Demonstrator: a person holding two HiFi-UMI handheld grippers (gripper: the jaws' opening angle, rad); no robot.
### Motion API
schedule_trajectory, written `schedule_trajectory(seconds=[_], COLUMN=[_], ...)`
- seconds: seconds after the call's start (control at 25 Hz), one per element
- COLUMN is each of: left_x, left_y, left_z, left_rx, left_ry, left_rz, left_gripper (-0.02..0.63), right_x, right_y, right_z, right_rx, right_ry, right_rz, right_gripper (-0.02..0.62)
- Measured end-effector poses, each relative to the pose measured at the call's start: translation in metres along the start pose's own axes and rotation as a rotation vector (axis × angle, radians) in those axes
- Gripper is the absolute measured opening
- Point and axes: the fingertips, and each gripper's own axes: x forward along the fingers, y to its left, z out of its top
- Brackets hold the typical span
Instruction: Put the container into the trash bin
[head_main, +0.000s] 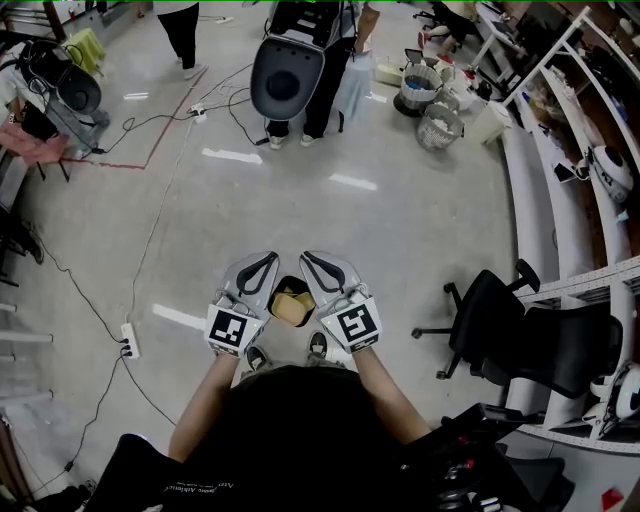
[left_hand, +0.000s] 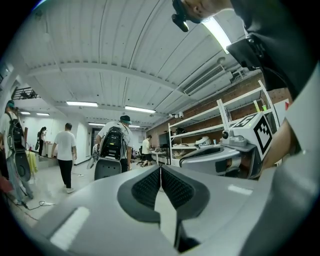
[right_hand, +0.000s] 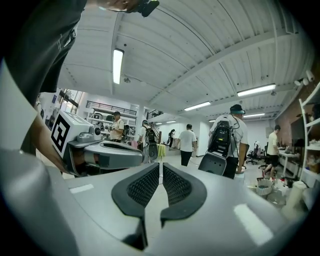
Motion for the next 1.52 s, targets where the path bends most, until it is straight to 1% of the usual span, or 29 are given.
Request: schedule_trajectory(seconds=[0.04, 0.24, 0.52, 1.2, 1.52], left_x=[0.000, -0.001, -0.004, -0.001, 0.005], left_y=[0.000, -0.001, -0.002, 0.000, 0.002], left_z=[-0.003, -0.015, -0.027, -0.036, -0.039], left_rx=[-0.006, -0.008, -0.023, -0.028, -0.033], left_ry=[0.012, 0.016, 0.047, 0.063, 0.065], left_rz=[-0.001, -0.007, -0.014, -0.022, -0.032], left_gripper=[0.003, 0.003, 0.003, 0.003, 0.003], right_x=[0.001, 0.003, 0.004, 0.013, 0.017], right_y=[0.002, 0.008, 0.011, 0.019, 0.014], right_z=[-0.002, -0.014, -0.022, -0.033, -0.035], right_rx=[0.004, 0.008, 0.018, 0.028, 0.039], right_ry=[0.005, 0.021, 0.041, 0.064, 0.072], right_rz=[0.010, 0.046, 0.057, 0.083, 0.071], right_gripper=[0.038, 0.038, 0.038, 0.034, 0.023])
